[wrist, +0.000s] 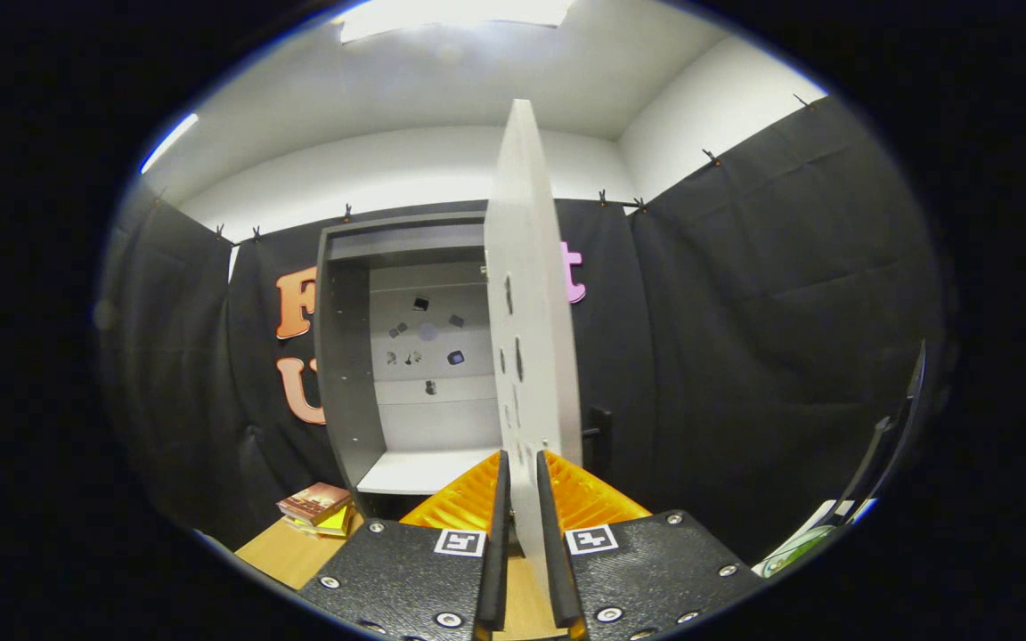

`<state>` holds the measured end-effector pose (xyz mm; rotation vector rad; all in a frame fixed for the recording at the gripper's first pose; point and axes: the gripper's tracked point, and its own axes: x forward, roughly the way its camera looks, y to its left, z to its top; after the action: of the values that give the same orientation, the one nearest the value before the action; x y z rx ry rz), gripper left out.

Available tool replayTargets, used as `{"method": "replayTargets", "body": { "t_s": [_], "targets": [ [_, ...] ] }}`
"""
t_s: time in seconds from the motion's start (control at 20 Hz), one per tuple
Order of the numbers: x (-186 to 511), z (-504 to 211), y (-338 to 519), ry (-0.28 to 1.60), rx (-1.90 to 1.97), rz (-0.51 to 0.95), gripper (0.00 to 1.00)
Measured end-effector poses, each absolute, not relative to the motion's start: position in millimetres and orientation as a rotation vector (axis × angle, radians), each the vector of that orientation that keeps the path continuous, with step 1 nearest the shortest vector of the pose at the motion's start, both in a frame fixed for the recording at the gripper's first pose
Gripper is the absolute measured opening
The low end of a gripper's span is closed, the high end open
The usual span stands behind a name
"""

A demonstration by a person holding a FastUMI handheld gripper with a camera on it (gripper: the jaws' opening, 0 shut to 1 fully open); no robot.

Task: Open the shoe cabinet door, grab the shoes and put them into the shoe cabinet, then close the shoe cabinet door.

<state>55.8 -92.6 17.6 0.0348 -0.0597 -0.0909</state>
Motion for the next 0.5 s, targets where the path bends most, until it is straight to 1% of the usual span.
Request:
{"method": "replayTargets", "body": {
  "t_s": [0.3, 0.5],
  "targets": [
    [63.3, 25.2, -25.5, -0.066, 0.009, -0.009, 0.19],
    [70.3, 25.8, 13.0, -0.071, 0.001, 0.033, 0.26]
  ]
}}
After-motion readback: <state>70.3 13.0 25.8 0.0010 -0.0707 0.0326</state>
